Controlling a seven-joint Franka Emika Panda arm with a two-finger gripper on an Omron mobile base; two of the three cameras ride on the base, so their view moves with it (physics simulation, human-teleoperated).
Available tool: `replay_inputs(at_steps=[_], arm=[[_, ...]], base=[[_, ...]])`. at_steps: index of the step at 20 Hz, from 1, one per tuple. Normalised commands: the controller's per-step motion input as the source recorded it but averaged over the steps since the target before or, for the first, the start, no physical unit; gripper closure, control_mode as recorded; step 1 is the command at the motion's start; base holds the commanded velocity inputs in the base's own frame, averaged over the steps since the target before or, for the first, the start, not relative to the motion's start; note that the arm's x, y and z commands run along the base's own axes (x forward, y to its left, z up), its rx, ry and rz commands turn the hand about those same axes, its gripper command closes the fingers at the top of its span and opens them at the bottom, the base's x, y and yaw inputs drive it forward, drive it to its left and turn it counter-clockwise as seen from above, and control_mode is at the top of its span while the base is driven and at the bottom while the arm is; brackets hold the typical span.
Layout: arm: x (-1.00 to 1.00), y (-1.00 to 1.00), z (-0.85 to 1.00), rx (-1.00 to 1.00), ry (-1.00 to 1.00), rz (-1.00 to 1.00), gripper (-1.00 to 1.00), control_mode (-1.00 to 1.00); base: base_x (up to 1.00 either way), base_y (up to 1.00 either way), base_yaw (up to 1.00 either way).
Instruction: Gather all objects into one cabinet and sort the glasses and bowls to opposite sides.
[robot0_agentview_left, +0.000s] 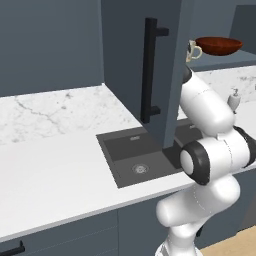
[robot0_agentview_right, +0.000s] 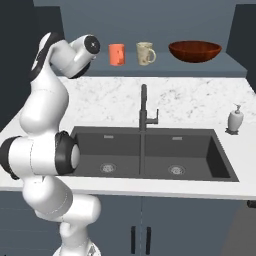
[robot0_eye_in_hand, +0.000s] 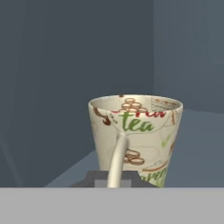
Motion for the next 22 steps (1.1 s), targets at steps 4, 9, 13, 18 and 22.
replay_inputs(at_steps=[4,9,13,18,22], arm=[[0.10,0.18,-0.01,0.00,0.00,0.00,1.00,-1.00],[0.03,0.25,-0.03,0.00,0.00,0.00,-1.00,-1.00],[0.00,0.09,0.00,0.00,0.00,0.00,-1.00,-1.00],[0.00,0.00,0.00,0.00,0.00,0.00,-1.00,-1.00],[-0.06,0.00,0.00,0.00,0.00,0.00,-1.00,-1.00]], base=[[0.00,0.00,0.00],[0.00,0.00,0.00],[0.00,0.00,0.00],[0.00,0.00,0.00],[0.00,0.00,0.00]])
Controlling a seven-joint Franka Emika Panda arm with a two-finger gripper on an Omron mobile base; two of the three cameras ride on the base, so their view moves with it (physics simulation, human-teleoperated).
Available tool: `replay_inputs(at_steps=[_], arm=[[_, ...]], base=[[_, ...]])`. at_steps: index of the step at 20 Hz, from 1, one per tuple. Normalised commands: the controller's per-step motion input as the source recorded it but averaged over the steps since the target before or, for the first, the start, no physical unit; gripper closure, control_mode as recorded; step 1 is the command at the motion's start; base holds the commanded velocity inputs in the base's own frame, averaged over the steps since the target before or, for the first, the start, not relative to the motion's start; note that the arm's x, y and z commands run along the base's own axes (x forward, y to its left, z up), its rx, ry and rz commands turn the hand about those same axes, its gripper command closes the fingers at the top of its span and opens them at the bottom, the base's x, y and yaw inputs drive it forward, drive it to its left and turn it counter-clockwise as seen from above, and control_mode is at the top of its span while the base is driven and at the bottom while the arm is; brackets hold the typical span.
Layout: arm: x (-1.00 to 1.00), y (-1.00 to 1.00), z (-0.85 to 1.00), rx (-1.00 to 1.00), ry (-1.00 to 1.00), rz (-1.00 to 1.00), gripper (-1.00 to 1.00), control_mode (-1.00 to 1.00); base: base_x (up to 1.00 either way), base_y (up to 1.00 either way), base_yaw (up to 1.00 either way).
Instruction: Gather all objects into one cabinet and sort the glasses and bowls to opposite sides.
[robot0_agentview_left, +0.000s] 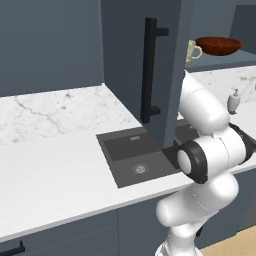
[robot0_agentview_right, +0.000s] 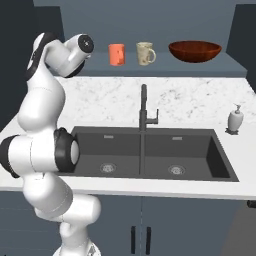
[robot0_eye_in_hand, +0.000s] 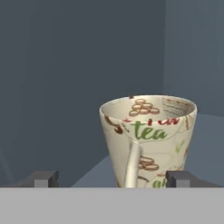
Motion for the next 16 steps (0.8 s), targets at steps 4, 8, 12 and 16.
replay_inputs(at_steps=[4,8,12,16], arm=[[-0.20,-0.01,0.00,0.00,0.00,-0.01,-1.00,-1.00],[-0.36,-0.14,0.00,0.00,0.00,-0.03,-1.00,-1.00],[-0.33,-0.22,0.00,0.00,0.00,-0.03,-1.00,-1.00],[-0.16,-0.22,0.00,0.00,0.00,-0.03,-1.00,-1.00]], base=[[0.00,0.00,0.00],[0.00,0.00,0.00],[0.00,0.00,0.00],[0.00,0.00,0.00]])
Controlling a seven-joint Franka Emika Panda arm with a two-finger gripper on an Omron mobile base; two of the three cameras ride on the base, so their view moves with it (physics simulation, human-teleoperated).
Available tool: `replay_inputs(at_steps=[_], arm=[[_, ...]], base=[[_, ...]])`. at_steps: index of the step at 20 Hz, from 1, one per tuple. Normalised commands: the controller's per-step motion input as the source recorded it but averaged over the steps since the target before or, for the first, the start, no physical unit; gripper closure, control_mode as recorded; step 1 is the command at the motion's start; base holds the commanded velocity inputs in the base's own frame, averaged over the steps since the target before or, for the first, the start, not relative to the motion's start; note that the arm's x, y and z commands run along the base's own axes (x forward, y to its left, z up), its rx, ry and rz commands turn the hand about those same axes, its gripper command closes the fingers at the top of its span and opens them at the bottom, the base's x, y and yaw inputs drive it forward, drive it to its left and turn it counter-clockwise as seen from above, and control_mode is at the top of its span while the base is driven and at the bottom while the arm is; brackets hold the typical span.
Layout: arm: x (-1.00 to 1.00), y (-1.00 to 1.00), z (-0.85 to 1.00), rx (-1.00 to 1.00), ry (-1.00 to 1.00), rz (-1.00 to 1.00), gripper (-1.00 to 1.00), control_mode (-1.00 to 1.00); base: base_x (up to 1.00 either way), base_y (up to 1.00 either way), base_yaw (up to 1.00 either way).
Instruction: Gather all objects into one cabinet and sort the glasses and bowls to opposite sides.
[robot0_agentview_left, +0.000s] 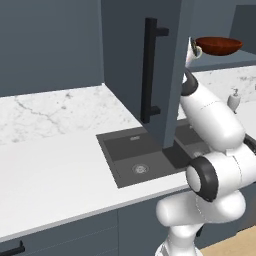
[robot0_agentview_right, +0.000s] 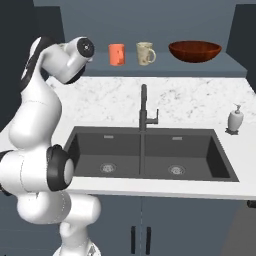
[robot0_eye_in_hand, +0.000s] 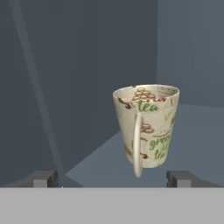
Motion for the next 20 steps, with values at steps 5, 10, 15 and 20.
replay_inputs(at_steps=[5,10,15,20], arm=[[-0.05,-0.28,0.03,0.00,0.00,-0.04,-1.00,-1.00],[0.00,-0.41,0.08,0.00,0.00,-0.02,-1.00,-1.00],[0.00,-0.50,0.08,0.00,0.00,0.00,-1.00,-1.00],[0.00,-0.48,0.04,0.00,0.00,0.00,-1.00,-1.00]], base=[[0.00,0.00,0.00],[0.00,0.00,0.00],[0.00,0.00,0.00],[0.00,0.00,0.00]])
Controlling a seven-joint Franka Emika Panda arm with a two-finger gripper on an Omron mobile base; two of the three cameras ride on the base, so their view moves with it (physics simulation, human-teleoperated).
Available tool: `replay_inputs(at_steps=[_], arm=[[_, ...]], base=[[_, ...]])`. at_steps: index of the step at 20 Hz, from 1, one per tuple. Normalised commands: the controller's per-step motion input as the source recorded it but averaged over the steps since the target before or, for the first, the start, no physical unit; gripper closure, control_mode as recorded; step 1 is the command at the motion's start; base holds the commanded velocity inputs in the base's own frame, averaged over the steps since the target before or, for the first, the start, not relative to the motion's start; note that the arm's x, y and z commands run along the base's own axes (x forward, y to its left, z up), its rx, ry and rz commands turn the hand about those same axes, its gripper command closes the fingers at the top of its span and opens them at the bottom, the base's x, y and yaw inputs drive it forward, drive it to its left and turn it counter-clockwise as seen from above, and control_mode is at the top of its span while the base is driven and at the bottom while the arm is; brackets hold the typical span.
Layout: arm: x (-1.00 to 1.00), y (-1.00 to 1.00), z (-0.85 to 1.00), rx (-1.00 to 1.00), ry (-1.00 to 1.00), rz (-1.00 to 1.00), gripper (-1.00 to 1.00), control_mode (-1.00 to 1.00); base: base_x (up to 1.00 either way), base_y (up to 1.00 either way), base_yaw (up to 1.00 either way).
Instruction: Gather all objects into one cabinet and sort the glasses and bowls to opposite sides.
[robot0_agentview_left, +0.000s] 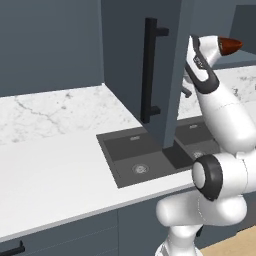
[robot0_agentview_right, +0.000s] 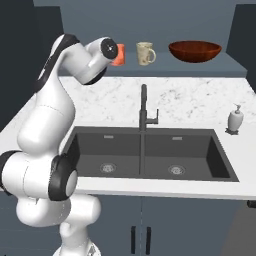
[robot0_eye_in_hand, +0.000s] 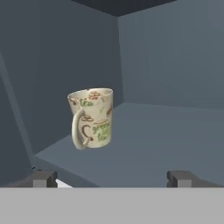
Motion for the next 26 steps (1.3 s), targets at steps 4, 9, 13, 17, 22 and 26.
replay_inputs(at_steps=[4,9,13,17,22,26], arm=[[-0.26,-0.27,0.00,0.00,0.00,0.00,-1.00,-1.00],[-0.14,0.00,0.00,0.00,-0.01,0.00,-1.00,-1.00],[-0.40,-0.09,0.03,0.00,-0.02,0.00,-1.00,-1.00],[-0.42,-0.38,0.13,0.00,-0.04,-0.07,-1.00,-1.00],[-0.33,-0.37,0.06,0.00,-0.02,-0.10,-1.00,-1.00],[-0.13,-0.24,0.00,0.00,0.00,-0.10,-1.00,-1.00]], base=[[0.00,0.00,0.00],[0.00,0.00,0.00],[0.00,0.00,0.00],[0.00,0.00,0.00],[0.00,0.00,0.00],[0.00,0.00,0.00]])
